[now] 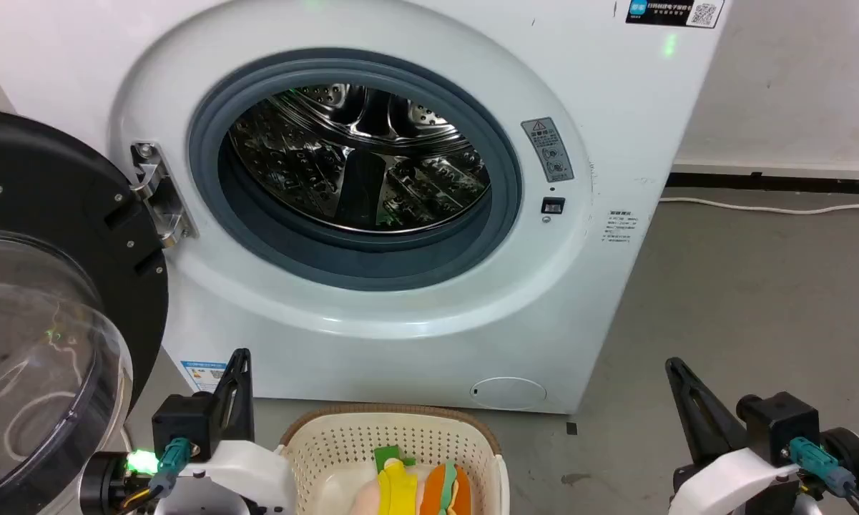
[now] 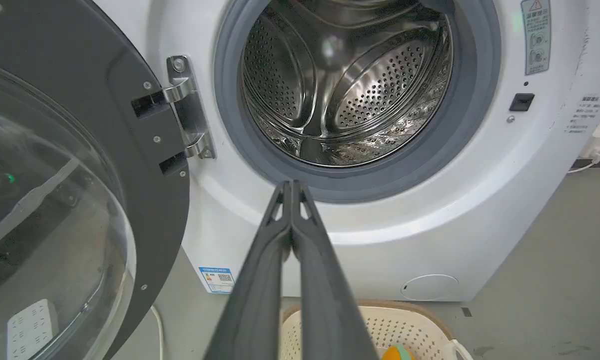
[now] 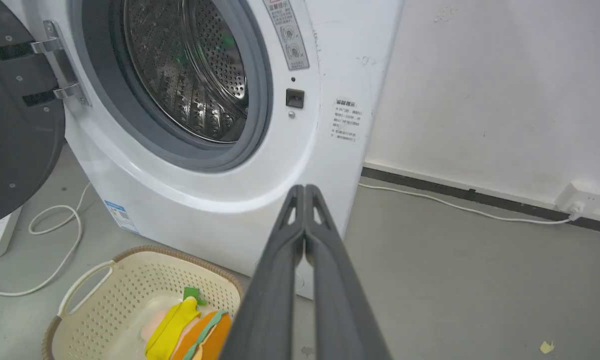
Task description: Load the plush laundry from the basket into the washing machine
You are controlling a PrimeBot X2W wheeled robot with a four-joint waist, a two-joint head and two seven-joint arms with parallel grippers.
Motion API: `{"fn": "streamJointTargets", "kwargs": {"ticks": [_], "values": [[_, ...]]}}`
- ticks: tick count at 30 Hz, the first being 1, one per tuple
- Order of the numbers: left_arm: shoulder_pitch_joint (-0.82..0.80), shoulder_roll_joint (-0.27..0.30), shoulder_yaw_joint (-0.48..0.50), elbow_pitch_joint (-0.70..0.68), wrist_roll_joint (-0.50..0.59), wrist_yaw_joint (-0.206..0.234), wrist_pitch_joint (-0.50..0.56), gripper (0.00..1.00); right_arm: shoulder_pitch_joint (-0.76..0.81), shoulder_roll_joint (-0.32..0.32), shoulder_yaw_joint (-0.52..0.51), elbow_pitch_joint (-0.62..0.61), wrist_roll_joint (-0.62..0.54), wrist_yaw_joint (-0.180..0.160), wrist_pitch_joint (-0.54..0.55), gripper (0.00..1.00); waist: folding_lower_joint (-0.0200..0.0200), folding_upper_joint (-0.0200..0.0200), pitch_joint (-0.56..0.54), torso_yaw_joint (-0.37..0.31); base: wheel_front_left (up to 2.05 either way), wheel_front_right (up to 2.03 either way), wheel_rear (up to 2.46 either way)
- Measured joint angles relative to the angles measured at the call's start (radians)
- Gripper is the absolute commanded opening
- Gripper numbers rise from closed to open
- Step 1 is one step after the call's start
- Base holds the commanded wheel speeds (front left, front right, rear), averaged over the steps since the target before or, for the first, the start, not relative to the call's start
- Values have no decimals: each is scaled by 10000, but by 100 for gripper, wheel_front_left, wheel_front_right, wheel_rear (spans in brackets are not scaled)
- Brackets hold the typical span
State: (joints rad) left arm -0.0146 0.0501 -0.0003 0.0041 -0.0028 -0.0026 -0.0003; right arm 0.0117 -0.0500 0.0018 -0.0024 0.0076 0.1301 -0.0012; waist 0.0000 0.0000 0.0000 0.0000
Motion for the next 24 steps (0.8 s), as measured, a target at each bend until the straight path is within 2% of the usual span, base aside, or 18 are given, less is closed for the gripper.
{"fn": "streamJointTargets", "kwargs": {"ticks": [20,21,24], "values": [[0,-2,0,0,0,0,0,0,0,0,2,0,0,0,0,0,0,0,0,0,0,0,0],[0,-2,-2,0,0,0,0,100,0,0,0,0,0,0,0,100,0,0,0,0,0,0,0],[-4,-2,0,4,-2,-2,0,100,4,0,17,-2,6,0,0,100,0,0,0,0,0,0,0]]}}
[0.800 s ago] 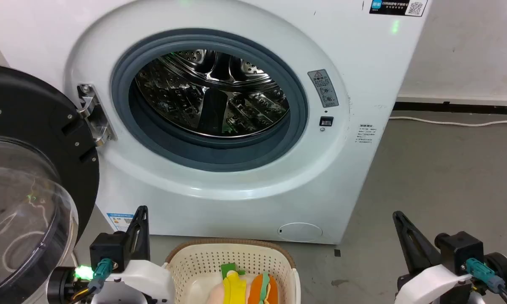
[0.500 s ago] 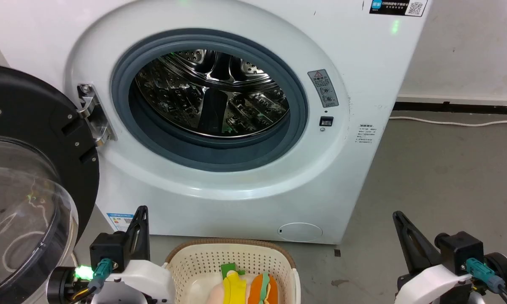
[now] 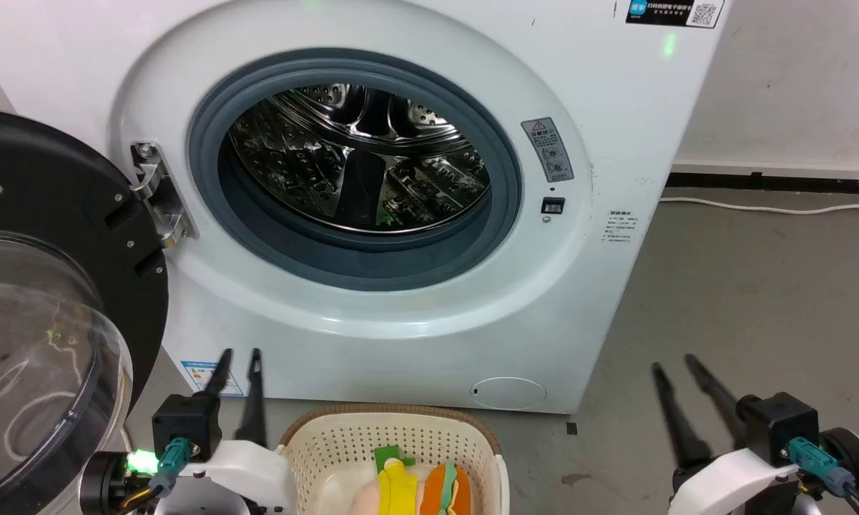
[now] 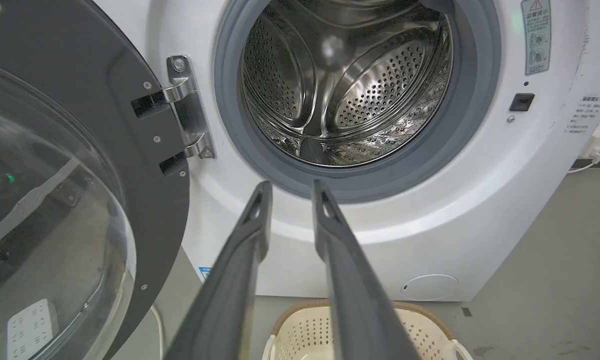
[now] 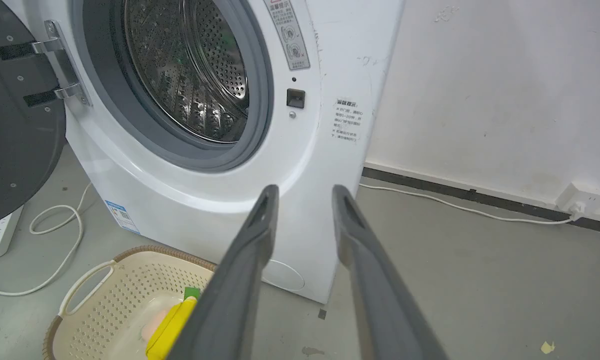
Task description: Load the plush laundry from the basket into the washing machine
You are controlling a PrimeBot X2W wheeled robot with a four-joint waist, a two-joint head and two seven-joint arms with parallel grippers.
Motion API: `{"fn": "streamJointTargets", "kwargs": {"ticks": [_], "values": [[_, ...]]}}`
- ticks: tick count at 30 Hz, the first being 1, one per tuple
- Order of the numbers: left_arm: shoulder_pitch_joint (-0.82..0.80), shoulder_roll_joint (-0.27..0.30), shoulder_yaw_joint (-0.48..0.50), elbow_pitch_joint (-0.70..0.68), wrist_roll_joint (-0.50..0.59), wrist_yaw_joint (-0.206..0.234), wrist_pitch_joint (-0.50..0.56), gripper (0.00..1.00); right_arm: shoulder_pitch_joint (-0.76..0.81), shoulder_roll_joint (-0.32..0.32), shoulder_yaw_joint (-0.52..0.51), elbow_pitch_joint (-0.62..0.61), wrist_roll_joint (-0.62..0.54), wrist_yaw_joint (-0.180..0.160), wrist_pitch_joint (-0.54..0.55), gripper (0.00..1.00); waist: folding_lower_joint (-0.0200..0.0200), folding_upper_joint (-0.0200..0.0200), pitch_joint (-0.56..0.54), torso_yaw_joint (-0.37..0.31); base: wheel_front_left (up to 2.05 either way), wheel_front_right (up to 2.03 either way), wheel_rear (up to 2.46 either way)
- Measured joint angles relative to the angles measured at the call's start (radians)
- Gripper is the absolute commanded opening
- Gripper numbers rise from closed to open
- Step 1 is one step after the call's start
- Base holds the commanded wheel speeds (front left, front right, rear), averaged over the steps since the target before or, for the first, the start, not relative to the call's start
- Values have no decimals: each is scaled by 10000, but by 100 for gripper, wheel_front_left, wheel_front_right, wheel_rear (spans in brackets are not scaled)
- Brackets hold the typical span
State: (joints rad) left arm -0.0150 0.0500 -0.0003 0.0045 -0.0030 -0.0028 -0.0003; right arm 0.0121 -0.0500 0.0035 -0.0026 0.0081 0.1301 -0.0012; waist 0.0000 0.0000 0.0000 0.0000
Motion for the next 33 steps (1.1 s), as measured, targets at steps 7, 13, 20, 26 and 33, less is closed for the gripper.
{"fn": "streamJointTargets", "kwargs": {"ticks": [7,13,20,26,33], "values": [[0,0,-50,2,-2,2,-27,100,0,0,2,-2,50,0,-46,100,0,0,24,-10,0,0,0],[-1,0,-159,0,-2,0,-182,100,-1,0,-25,-17,109,0,-153,100,0,0,138,-52,0,0,0],[-38,0,-255,8,-4,-17,-288,100,-10,0,-73,-65,215,0,-324,100,0,0,466,-162,0,0,0],[-212,17,-385,174,-4,-105,-449,100,-199,0,-40,-130,290,0,-445,100,1,0,895,-327,0,0,0],[-579,125,-543,706,-4,-196,-568,100,-386,0,8,-203,500,0,-571,100,1,0,1481,-597,0,0,0]]}}
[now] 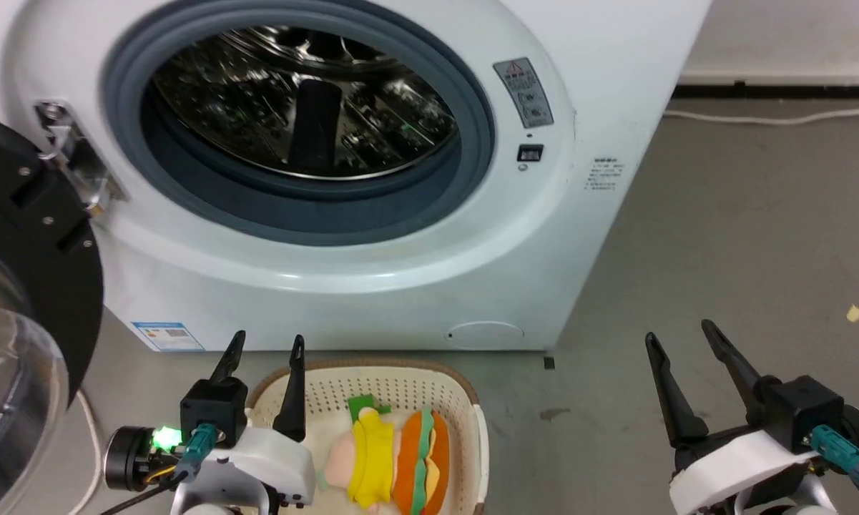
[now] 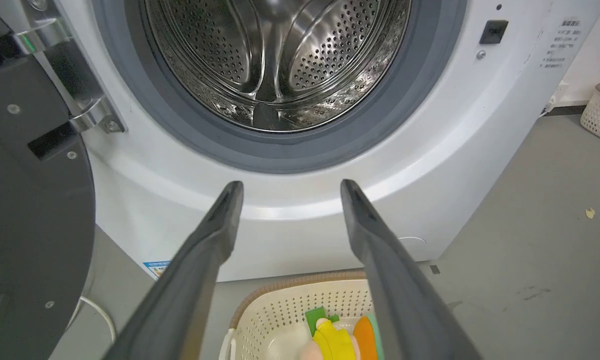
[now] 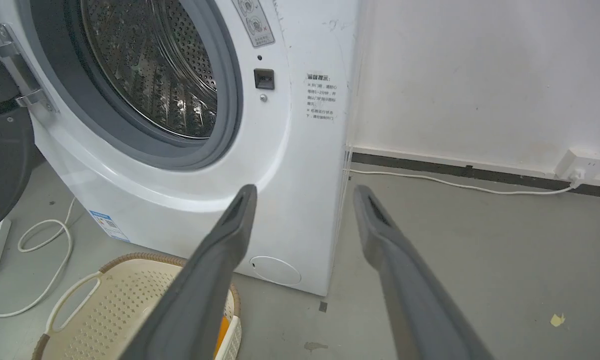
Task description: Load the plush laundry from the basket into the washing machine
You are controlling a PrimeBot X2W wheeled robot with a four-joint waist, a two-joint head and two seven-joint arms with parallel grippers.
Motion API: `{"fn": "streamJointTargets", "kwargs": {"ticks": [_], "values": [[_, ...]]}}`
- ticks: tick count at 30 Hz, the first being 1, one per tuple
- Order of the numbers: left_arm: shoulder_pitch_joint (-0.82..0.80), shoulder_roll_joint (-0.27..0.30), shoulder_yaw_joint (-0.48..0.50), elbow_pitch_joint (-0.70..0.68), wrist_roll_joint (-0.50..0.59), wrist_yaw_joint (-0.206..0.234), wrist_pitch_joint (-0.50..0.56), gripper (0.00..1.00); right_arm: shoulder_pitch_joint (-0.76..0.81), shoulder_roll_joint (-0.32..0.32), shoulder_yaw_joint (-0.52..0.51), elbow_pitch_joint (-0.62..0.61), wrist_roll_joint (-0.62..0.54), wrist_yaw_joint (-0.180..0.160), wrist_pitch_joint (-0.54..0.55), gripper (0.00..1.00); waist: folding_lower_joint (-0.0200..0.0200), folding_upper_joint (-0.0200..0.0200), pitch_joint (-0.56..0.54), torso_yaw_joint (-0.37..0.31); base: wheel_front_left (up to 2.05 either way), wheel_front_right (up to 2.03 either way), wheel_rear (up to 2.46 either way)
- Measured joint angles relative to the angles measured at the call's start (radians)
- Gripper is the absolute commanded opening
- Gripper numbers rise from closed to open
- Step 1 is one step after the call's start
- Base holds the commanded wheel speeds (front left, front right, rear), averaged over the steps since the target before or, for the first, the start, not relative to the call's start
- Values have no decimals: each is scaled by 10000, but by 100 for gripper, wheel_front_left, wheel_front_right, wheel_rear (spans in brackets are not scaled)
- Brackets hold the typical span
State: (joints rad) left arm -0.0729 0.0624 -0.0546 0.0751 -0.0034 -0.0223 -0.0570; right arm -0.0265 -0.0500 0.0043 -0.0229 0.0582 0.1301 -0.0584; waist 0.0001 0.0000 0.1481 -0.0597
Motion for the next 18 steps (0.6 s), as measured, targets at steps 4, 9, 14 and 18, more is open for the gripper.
{"fn": "streamJointTargets", "kwargs": {"ticks": [4,9,14,18], "values": [[-280,140,-59,384,0,-69,-13,100,-90,0,6,-48,150,0,-98,100,0,0,364,-179,0,0,0],[-639,228,-198,819,2,-90,-13,100,-249,0,71,-142,278,0,-192,100,0,0,799,-413,0,0,0],[-1089,393,-293,1285,-2,-163,-8,100,-378,0,136,-232,460,0,-307,100,0,0,1239,-640,0,0,0],[-1593,587,-456,1900,2,-247,35,100,-475,0,240,-341,669,0,-420,100,1,0,1779,-916,0,0,0]]}}
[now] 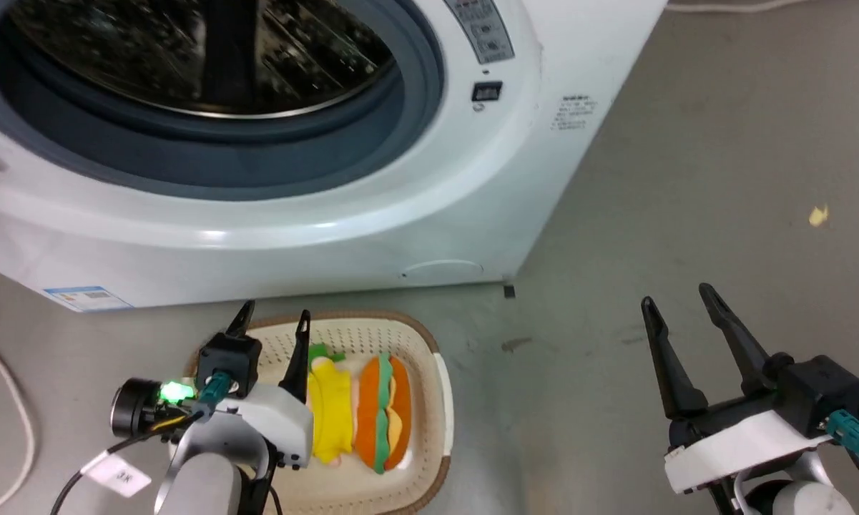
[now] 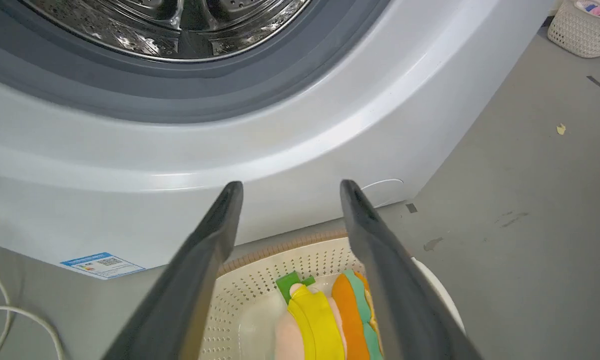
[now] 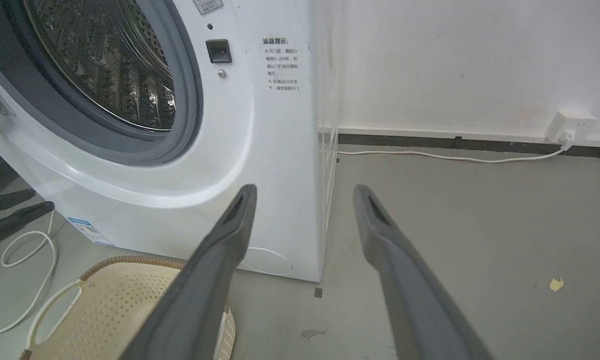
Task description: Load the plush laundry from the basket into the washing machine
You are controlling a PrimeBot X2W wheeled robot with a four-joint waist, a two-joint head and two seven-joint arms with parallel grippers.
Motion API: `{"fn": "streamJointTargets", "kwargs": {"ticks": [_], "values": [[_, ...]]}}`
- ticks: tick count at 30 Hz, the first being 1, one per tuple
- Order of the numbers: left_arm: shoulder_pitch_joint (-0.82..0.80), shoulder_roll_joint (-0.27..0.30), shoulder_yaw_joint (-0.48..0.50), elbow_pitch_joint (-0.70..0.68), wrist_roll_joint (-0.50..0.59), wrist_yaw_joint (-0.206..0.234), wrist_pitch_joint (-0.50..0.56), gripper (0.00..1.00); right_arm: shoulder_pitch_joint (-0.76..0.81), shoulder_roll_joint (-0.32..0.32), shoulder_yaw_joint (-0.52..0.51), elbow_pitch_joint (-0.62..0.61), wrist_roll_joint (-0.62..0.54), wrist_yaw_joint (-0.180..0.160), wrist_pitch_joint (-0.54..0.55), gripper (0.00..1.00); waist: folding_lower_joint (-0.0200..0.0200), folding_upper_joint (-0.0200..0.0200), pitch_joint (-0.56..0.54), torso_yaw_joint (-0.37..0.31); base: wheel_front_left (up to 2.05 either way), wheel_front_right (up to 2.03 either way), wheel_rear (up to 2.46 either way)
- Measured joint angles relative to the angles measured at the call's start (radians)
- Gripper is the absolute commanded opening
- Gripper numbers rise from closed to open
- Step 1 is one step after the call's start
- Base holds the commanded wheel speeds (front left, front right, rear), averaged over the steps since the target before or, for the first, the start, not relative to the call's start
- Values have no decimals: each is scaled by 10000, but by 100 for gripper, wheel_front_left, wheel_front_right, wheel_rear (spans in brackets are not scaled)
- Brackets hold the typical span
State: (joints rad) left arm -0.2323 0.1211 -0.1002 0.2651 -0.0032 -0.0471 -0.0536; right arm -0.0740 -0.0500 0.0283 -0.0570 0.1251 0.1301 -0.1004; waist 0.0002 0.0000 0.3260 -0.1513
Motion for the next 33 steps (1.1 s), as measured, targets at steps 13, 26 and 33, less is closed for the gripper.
{"fn": "streamJointTargets", "kwargs": {"ticks": [13,26,33], "values": [[-989,449,-311,1666,-25,-102,221,100,-355,0,234,-226,424,0,-257,100,0,0,1213,-589,0,0,0],[-2115,1141,-746,3411,-102,-268,920,100,-584,0,504,-374,878,0,-531,100,-1,0,2444,-1212,0,0,0],[-2895,1538,-1193,4638,-77,-364,1256,100,-601,0,518,-499,1244,0,-704,100,-1,0,3284,-1538,0,0,0]]}}
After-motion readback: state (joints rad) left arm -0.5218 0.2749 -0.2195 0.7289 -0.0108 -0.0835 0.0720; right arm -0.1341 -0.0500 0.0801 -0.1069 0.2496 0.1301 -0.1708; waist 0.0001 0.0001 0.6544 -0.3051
